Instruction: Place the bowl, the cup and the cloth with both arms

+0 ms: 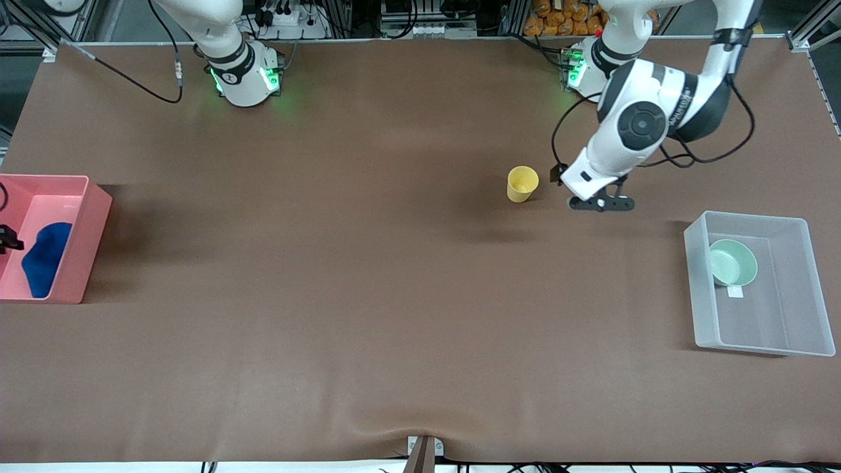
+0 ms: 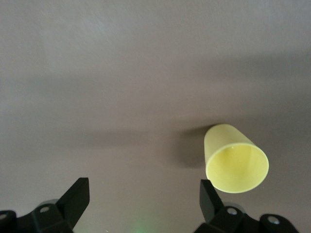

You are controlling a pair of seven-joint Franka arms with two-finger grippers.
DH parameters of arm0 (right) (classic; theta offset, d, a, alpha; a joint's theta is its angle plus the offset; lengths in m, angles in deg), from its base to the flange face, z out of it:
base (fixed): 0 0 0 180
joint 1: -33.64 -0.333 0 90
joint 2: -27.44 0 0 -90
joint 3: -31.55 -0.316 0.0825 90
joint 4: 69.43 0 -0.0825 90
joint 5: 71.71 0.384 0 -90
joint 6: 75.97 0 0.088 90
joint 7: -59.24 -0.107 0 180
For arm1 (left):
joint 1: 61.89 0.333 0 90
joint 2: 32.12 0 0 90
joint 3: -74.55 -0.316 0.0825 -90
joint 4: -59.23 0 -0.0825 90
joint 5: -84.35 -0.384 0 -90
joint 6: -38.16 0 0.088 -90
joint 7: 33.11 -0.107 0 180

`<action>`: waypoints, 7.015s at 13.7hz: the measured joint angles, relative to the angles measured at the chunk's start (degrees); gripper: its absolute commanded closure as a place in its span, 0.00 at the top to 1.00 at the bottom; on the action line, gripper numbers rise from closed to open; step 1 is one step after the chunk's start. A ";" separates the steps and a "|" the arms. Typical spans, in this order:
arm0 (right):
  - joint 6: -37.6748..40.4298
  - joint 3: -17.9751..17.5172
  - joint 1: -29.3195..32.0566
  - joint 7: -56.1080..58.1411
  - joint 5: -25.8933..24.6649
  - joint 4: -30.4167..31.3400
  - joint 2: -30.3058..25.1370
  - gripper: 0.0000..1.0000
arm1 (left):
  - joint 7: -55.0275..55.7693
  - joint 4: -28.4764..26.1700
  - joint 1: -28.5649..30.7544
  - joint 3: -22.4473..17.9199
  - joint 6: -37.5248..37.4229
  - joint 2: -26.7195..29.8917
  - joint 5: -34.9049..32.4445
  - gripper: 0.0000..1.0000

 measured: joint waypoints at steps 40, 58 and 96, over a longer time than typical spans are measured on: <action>28.43 -6.70 -22.00 -50.67 3.88 2.25 -28.76 1.00 | -13.17 36.07 34.39 5.22 -5.89 -20.56 -18.25 0.00; 28.57 -6.99 -20.57 -46.15 3.88 1.00 -28.56 1.00 | -26.22 51.35 31.29 -4.99 4.82 -46.00 -23.51 0.00; 28.15 -7.56 -20.38 -46.10 4.32 0.19 -28.03 1.00 | -13.53 53.53 -6.40 -32.82 -21.49 -23.03 -6.36 1.00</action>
